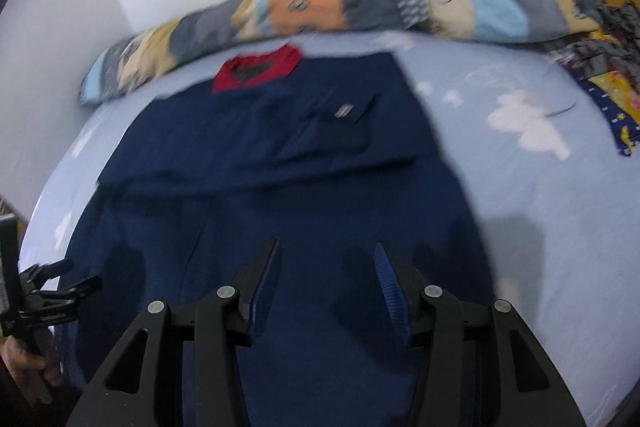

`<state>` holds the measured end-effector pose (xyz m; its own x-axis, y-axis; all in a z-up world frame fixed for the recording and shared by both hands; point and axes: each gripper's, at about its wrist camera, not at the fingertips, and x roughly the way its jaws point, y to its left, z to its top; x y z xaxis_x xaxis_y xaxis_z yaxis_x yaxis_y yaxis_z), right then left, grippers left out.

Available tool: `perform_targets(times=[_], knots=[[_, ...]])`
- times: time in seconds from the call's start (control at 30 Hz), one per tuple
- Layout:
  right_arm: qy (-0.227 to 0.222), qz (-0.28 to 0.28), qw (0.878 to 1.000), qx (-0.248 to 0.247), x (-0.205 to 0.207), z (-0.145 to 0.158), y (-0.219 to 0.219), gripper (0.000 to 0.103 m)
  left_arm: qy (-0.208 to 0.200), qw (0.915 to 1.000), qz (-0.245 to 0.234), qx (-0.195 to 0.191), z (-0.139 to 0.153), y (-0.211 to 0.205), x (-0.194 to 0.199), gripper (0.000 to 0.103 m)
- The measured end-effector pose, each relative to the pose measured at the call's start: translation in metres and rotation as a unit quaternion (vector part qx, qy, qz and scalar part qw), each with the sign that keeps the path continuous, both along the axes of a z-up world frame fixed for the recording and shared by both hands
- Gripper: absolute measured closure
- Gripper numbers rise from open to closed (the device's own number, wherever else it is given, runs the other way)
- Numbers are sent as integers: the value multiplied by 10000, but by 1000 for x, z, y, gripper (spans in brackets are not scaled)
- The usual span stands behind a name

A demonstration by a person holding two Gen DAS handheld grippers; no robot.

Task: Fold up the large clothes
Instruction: 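Move both grippers to the jacket hem and grasp its edge, then lift the hem with both grippers off the bed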

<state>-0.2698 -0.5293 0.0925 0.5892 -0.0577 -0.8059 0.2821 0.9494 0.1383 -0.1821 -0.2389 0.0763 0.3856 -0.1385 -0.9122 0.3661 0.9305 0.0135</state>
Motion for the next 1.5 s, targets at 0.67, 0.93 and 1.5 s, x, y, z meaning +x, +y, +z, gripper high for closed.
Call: perform_targets(times=[0.67,0.93,1.5], knots=[[596,261,9976,-221,-93,-50,63,53,-171,9998,-121,-60,-8,46,-53,2],[683,-128,9976,46,-105,-53,50,52,-129,9986,338,-386,-8,70,-59,2],[-371,-1908,9662,1692,-210,-37,-74,50,577,9707,1550,-1742,-6,180,-56,2]])
